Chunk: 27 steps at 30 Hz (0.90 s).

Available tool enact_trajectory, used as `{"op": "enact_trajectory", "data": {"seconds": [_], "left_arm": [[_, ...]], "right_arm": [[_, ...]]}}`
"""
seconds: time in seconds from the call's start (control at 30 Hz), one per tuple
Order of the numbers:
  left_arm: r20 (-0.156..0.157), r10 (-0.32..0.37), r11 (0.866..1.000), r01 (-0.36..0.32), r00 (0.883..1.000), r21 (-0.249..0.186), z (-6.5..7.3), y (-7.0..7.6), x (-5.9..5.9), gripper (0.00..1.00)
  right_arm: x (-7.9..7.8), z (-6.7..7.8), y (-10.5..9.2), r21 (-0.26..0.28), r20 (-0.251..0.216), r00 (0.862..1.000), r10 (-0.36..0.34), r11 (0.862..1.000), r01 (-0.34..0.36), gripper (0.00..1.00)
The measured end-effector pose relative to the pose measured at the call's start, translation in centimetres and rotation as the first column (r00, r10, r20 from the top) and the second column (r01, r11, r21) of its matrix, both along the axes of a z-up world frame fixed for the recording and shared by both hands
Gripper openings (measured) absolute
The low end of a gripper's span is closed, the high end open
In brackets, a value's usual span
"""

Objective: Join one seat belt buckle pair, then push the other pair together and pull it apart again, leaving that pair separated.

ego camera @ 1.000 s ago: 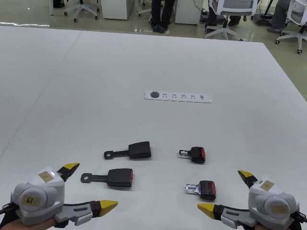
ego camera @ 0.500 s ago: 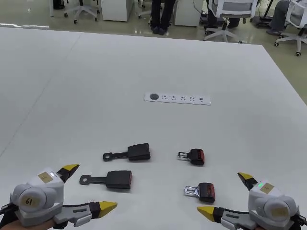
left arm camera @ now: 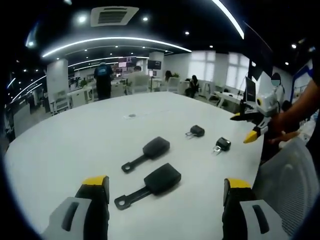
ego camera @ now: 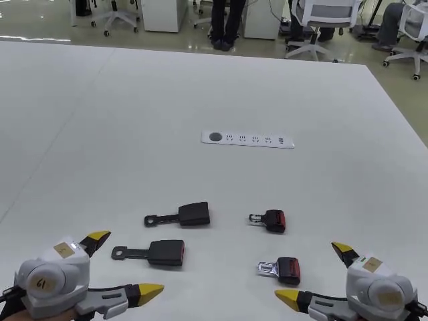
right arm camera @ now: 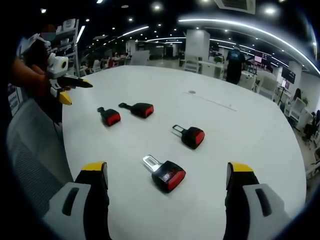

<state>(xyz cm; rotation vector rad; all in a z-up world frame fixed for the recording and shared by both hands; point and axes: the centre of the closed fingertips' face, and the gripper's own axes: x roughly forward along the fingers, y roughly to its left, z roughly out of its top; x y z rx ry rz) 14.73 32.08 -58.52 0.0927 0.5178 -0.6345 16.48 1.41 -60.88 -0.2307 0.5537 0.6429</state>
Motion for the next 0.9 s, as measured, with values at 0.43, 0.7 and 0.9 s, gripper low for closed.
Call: {"op": "enact_trajectory", "data": {"seconds": [0.43, 0.7, 0.9], "left_arm": [[0.0, 0.008, 1.0, -0.008, 1.0, -0.004, 0.1, 0.05, -0.26, 0.97], [-0.002, 0.011, 1.0, -0.011, 1.0, -0.007, -0.03, 0.24, -0.27, 0.96], [-0.003, 0.012, 1.0, -0.012, 1.0, -0.008, -0.04, 0.32, -0.23, 0.96]], "right_arm": [[-0.41, 0.09, -0.24, -0.008, -0.004, 1.0, -0.004, 1.0, 0.004, 1.0], [-0.35, 0.05, -0.39, -0.013, 0.0, 1.0, -0.006, 1.0, 0.006, 1.0], [-0.4, 0.1, -0.44, -0.015, -0.001, 1.0, -0.008, 1.0, 0.008, 1.0]]}}
